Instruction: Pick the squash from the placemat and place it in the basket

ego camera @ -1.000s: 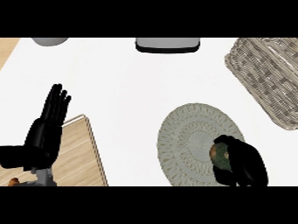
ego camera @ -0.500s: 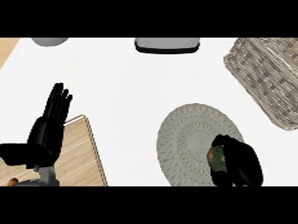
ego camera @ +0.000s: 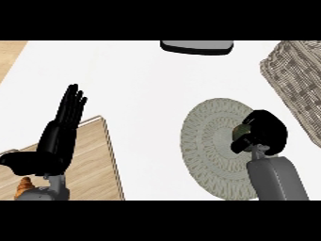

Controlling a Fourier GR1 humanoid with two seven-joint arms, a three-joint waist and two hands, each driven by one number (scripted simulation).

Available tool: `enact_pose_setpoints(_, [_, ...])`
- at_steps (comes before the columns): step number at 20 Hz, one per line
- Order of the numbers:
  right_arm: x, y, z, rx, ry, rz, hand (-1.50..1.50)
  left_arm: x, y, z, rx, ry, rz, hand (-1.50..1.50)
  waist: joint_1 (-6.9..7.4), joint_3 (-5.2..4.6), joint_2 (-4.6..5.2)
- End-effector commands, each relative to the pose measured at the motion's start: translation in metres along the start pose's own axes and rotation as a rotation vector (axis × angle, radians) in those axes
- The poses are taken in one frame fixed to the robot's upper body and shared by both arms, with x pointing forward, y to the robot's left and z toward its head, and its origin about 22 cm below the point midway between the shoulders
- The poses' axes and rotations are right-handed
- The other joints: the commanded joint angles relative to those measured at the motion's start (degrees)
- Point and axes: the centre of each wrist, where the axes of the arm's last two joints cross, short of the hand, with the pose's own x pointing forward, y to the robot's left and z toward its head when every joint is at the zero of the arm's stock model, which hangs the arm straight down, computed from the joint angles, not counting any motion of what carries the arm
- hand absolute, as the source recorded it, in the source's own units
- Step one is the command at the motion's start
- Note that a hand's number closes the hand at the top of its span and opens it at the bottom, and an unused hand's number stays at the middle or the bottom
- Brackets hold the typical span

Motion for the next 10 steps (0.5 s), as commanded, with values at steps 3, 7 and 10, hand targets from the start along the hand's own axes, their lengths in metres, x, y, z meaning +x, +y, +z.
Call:
enact_pose_setpoints(3, [0.048, -0.041, -0.037, -0.168, 0.242, -0.104, 1.5, 0.005, -0.013, -0.006, -0.053, -0.021, 0.01, 0.0, 3.65, 0.27, 0.98])
enact_pose_setpoints(7, [0.078, -0.073, -0.044, -0.305, 0.235, -0.266, 1.5, 0.002, -0.017, -0.006, -0.068, -0.012, 0.022, 0.0, 3.65, 0.3, 0.75])
enact_pose_setpoints(10, [0.105, -0.102, -0.037, -0.439, 0.169, -0.398, 1.5, 0.001, -0.013, -0.005, -0.08, -0.005, 0.002, 0.0, 4.17, 0.25, 0.57])
